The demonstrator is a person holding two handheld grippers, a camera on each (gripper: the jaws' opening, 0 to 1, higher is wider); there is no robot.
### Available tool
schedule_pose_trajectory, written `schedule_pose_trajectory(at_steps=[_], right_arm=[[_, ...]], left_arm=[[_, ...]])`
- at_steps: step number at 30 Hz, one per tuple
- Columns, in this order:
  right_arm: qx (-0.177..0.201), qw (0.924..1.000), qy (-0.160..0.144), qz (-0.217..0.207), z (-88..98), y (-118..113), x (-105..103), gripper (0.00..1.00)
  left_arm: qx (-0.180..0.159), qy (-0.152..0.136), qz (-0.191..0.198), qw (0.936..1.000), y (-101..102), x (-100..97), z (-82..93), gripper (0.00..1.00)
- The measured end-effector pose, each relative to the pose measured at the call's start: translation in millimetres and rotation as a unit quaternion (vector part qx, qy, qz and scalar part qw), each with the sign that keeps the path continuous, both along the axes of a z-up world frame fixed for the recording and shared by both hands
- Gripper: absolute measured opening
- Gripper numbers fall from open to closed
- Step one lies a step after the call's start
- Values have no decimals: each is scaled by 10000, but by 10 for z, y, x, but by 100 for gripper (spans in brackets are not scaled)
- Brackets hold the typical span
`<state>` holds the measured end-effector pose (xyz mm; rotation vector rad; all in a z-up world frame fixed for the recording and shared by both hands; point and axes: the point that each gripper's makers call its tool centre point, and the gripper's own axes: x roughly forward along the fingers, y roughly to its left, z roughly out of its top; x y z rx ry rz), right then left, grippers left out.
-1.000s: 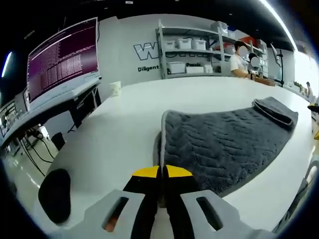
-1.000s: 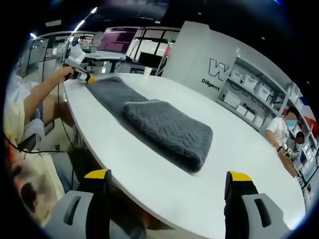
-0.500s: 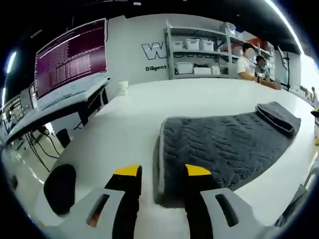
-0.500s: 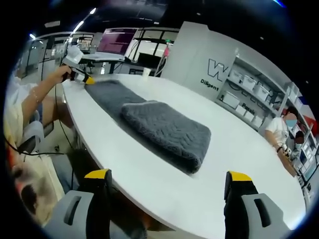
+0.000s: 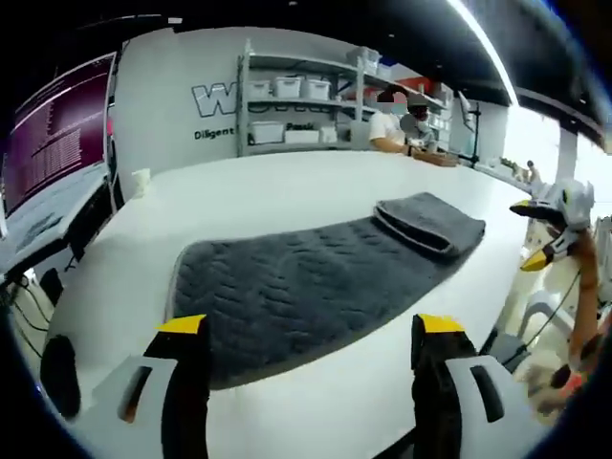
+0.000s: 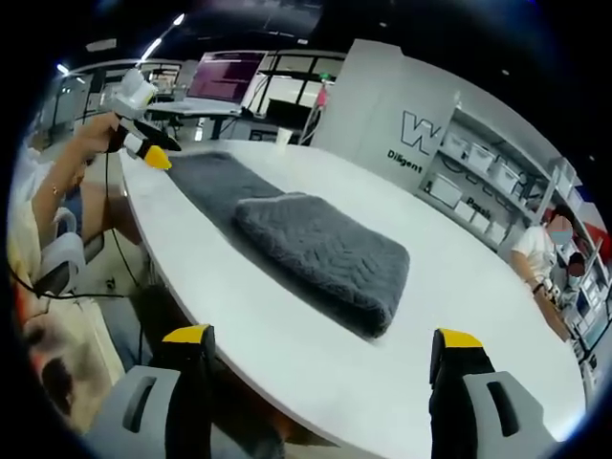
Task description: Open the folded towel by lifting each exposed corner and separating the folded layers until the towel lies flat within the target outline without major curled edges
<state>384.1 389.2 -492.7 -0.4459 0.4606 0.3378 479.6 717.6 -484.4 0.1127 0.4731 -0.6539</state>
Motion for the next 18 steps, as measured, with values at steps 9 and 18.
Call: schedule_pose_trajectory(at_steps=[9,18], right_arm=[[-20,10000,9,61,43,86,31,92],[65,9975,-432,552,340,503,215,76]], left_arm=[[-29,-23,-463,9989,-188,-234,168,100],[-271,-10,-550,9981,-177,-406,314,99]])
